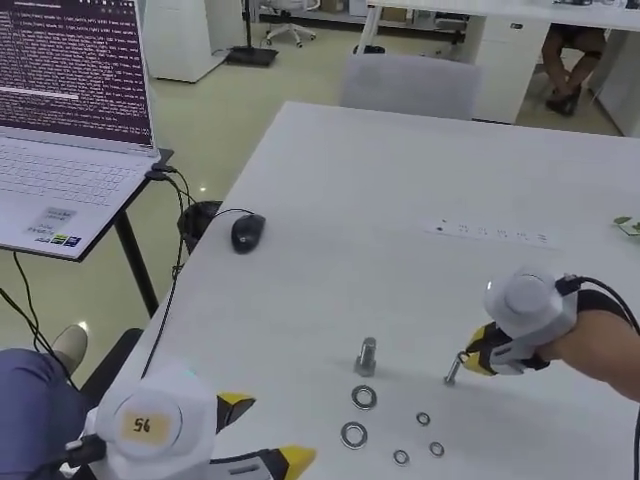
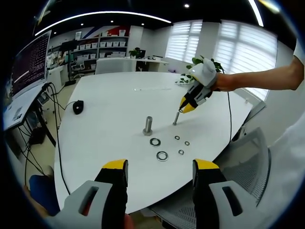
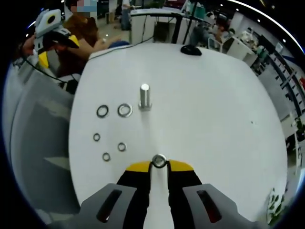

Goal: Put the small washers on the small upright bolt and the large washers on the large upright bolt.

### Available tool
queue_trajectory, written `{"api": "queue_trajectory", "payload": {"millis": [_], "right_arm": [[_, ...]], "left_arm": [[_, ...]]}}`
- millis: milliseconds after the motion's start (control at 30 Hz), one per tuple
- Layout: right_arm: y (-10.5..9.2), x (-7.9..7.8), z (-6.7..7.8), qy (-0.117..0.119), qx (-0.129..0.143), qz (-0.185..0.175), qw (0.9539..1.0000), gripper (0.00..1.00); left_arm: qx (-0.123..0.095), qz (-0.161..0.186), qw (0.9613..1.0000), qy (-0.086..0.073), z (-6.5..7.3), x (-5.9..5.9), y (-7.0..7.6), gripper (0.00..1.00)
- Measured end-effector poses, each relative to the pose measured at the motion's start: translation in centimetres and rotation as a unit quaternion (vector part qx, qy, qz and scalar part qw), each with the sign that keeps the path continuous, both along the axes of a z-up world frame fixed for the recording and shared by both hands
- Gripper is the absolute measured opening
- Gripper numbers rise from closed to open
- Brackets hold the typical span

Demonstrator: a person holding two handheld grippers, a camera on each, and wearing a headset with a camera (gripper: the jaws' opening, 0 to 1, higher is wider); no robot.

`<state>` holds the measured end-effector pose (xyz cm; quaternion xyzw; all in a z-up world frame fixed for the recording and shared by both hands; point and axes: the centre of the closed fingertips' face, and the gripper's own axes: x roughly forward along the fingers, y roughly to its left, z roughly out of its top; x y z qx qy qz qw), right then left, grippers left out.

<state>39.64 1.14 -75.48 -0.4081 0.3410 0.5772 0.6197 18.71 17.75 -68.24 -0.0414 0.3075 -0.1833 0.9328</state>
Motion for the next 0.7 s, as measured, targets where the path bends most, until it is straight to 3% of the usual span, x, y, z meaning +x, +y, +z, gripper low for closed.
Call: {"api": "queue_trajectory", "payload": {"millis": [700], "right_arm": [[0.1,0.47,-1.06,0.01,-0.013,-0.002,0.9999,0.14]], "left_arm": [[-0.001,0.009,0.9999,0.007,-0.27,-0.17,0.45,0.54]]}}
